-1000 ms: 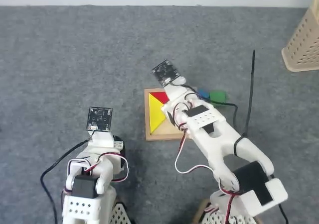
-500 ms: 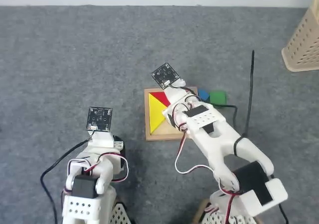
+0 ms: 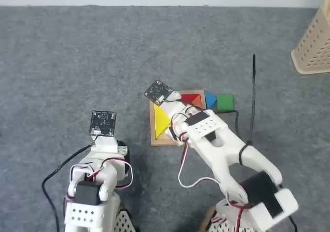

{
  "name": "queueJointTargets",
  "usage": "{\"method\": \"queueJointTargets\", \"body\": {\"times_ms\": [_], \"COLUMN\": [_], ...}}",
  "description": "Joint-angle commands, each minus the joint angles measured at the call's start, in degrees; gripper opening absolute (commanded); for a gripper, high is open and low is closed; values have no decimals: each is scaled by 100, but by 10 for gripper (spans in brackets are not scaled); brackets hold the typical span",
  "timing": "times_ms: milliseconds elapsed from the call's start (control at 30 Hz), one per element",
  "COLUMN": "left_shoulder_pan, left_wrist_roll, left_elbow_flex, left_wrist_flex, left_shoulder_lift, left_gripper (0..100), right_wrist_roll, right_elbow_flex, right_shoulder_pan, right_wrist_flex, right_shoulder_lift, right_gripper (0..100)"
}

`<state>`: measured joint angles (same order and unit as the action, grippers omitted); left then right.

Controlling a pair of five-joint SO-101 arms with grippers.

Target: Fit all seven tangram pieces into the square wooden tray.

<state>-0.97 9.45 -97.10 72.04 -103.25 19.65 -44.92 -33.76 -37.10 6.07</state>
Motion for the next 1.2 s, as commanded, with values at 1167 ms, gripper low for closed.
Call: {"method": "queueJointTargets", "body": {"times_ms": [1167], "left_shoulder_pan": [0], "left_wrist_roll": [-26], "left_elbow_flex": [48], "left_wrist_flex": [26], "left_shoulder_lift": [-88], "left_gripper": [13], "right_wrist_roll": [686], "right_elbow_flex": [-800], "right_shoulder_pan": [-127], "right_wrist_flex": [699], "right_shoulder_lift": [602], "right_gripper": [7]}}
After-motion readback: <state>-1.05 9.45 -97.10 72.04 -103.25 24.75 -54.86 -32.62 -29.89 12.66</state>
